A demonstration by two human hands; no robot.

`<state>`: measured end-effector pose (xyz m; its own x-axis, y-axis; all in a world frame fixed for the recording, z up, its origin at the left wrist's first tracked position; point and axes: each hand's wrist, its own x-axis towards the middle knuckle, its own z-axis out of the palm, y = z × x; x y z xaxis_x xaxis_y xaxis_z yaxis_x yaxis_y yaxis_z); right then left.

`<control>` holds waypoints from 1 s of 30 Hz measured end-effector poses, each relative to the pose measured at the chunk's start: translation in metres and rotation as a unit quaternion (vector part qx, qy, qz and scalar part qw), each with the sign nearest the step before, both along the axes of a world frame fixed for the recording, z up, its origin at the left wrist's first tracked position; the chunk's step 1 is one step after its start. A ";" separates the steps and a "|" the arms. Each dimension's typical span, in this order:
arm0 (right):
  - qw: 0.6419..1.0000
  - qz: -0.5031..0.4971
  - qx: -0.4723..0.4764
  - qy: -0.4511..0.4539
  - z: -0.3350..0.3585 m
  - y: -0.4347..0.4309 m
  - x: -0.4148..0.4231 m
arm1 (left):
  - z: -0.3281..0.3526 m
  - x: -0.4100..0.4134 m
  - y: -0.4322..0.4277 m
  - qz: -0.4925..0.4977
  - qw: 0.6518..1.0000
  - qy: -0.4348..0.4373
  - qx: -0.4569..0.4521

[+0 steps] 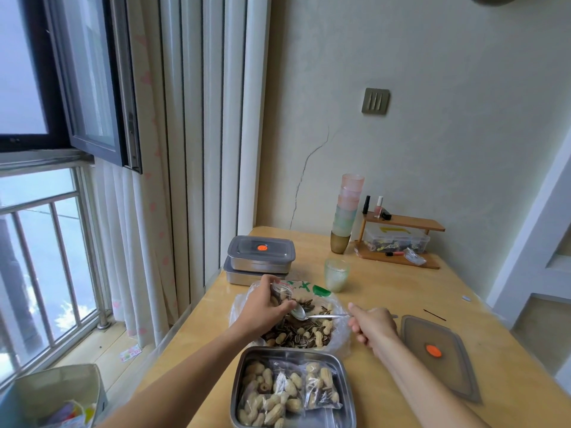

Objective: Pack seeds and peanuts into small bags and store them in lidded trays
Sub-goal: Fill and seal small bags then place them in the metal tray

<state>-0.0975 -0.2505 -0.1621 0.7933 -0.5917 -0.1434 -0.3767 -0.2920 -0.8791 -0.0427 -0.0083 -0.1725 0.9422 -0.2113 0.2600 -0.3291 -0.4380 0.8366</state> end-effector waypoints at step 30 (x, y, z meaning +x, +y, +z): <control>0.873 0.278 -0.367 -0.164 0.034 0.072 0.020 | -0.012 0.005 0.014 -0.063 0.998 -0.023 -0.020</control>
